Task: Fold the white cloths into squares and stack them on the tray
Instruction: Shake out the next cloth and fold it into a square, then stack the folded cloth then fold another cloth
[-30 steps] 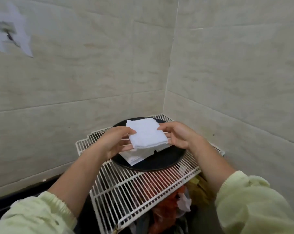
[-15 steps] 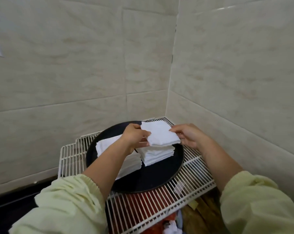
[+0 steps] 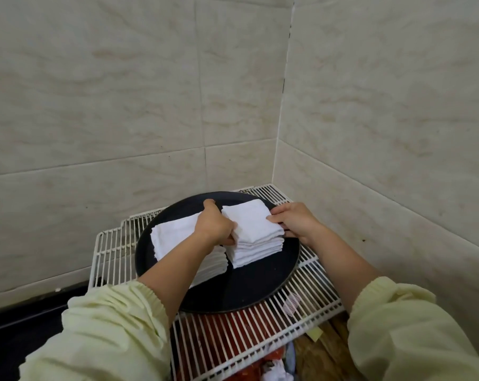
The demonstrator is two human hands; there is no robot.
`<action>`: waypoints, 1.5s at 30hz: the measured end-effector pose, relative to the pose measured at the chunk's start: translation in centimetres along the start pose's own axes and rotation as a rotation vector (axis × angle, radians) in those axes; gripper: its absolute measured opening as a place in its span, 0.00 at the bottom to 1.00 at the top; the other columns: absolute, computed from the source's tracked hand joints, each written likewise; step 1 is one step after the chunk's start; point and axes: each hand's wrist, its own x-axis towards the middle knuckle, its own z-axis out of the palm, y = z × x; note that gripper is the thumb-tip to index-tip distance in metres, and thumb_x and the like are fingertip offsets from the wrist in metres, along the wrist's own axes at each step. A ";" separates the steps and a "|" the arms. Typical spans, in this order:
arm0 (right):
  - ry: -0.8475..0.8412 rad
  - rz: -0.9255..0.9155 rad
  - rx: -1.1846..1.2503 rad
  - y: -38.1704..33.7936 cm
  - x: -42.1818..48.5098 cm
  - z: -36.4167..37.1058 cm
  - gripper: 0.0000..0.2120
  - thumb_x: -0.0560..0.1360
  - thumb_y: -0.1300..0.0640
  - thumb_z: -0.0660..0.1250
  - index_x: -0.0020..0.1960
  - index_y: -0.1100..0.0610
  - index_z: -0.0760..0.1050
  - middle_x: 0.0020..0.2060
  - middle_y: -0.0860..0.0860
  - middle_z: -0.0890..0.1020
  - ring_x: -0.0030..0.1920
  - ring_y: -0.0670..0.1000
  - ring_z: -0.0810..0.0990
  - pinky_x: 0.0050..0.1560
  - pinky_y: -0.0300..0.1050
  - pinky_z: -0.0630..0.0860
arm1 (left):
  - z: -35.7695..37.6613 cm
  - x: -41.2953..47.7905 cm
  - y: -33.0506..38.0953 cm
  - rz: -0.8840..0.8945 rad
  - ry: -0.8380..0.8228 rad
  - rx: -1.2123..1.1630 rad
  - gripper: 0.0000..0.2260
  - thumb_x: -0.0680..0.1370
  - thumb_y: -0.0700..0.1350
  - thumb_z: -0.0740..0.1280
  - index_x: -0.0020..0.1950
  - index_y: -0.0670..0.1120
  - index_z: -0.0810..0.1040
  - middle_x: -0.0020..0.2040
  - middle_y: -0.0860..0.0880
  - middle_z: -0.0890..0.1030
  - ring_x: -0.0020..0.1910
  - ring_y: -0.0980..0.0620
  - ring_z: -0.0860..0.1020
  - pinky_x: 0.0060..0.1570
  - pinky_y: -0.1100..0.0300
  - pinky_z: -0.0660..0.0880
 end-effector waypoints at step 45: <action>-0.595 -1.046 -0.879 2.0 -28.4 45.5 0.13 0.75 0.53 0.67 0.58 0.56 0.74 0.54 0.53 0.77 0.55 0.54 0.75 0.55 0.48 0.73 | -35.0 -29.3 -30.7 -0.076 0.877 0.467 0.08 0.76 0.46 0.64 0.54 0.49 0.77 0.53 0.48 0.77 0.50 0.48 0.78 0.51 0.52 0.76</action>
